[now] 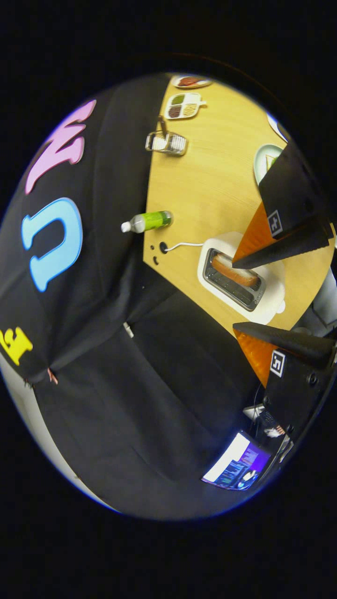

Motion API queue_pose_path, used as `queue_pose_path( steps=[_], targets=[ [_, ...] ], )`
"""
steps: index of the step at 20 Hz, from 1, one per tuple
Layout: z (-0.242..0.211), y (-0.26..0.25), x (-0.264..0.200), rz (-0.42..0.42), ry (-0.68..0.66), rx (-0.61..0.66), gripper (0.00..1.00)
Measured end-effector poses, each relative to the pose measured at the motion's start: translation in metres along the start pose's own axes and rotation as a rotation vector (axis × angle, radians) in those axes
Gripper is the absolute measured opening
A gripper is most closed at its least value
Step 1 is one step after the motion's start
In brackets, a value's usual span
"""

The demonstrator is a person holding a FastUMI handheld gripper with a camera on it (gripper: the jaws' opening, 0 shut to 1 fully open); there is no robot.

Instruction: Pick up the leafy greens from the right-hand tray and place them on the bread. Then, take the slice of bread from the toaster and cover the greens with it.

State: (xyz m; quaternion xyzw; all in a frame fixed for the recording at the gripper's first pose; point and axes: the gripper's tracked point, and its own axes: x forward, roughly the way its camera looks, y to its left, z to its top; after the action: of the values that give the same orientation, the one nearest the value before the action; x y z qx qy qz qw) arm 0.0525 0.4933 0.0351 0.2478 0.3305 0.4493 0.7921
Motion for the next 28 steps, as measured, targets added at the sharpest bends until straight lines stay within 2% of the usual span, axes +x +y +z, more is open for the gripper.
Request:
queue_pose_path(
  steps=[3,8,12,14,15,17,19,22,28],
  targets=[
    [-0.005,-0.004,0.036,-0.040,0.070,0.124,0.73],
    [-0.027,-0.021,0.076,-0.129,0.159,0.255,0.73],
    [-0.034,-0.038,0.097,-0.202,0.179,0.297,0.72],
    [-0.035,-0.043,0.100,-0.233,0.177,0.313,0.54],
    [-0.035,-0.043,0.101,-0.241,0.177,0.321,0.40],
    [-0.036,-0.048,0.100,-0.264,0.183,0.328,0.24],
    [-0.037,-0.048,0.102,-0.271,0.180,0.314,0.14],
    [-0.035,-0.046,0.096,-0.272,0.158,0.316,0.13],
    [-0.015,-0.027,0.071,-0.209,0.110,0.336,0.13]
  ],
)
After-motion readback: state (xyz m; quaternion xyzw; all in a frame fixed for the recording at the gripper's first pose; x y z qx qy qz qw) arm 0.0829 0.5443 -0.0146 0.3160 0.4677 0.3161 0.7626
